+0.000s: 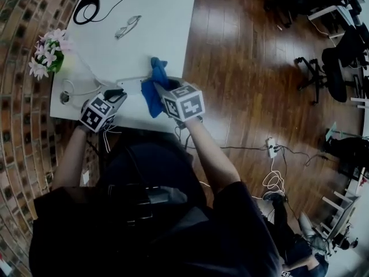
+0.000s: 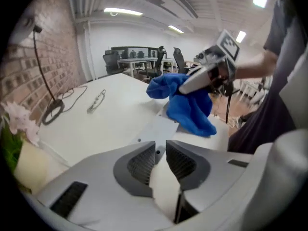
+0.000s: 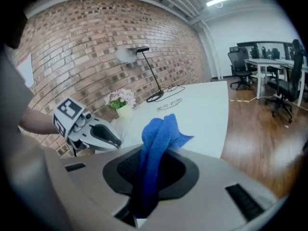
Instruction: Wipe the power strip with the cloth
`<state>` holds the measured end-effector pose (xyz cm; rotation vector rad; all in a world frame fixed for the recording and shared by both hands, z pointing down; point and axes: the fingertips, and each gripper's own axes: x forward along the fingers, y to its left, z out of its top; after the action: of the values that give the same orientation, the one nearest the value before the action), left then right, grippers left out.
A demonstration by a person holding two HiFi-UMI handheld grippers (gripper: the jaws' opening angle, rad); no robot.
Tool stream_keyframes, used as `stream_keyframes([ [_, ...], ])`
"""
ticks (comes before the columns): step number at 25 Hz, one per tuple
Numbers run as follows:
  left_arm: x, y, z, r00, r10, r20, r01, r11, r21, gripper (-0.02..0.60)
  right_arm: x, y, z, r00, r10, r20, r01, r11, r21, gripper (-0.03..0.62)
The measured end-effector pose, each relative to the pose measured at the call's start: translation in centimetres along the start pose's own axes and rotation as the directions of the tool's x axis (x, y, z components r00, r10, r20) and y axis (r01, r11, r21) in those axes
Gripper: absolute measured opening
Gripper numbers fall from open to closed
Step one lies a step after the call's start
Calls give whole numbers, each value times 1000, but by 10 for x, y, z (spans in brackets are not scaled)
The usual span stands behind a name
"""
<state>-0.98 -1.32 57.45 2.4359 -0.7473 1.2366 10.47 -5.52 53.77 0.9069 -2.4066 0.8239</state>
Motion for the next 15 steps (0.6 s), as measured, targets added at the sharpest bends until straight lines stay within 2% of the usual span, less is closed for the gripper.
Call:
stream_keyframes([
  [2, -11, 11, 6, 997, 23, 72, -12, 990, -142, 78, 10, -1, -15, 998, -15, -67, 12, 999, -38, 61],
  [3, -20, 18, 10, 992, 56, 110, -31, 976, -214, 71, 13, -1, -21, 997, -16, -78, 13, 999, -45, 61],
  [5, -35, 31, 16, 982, 115, 150, -60, 942, -331, 60, 14, -3, -26, 998, -9, -56, 7, 1000, -27, 61],
  [6, -38, 36, 17, 980, 133, 147, -72, 929, -362, 57, 13, -5, -25, 999, -3, -40, 3, 1000, -11, 61],
  [8, -37, 45, 11, 979, 174, 102, -124, 919, -374, 53, 13, -6, -24, 1000, 7, -26, -7, 1000, 5, 61],
  [12, -20, 57, -4, 965, 262, 17, -238, 902, -361, -5, 14, -5, -24, 1000, 25, -6, -25, 999, 28, 61],
  [15, -7, 58, -14, 966, 257, -21, -250, 914, -318, -5, 14, -6, -24, 1000, 9, 16, -10, 999, 45, 61],
])
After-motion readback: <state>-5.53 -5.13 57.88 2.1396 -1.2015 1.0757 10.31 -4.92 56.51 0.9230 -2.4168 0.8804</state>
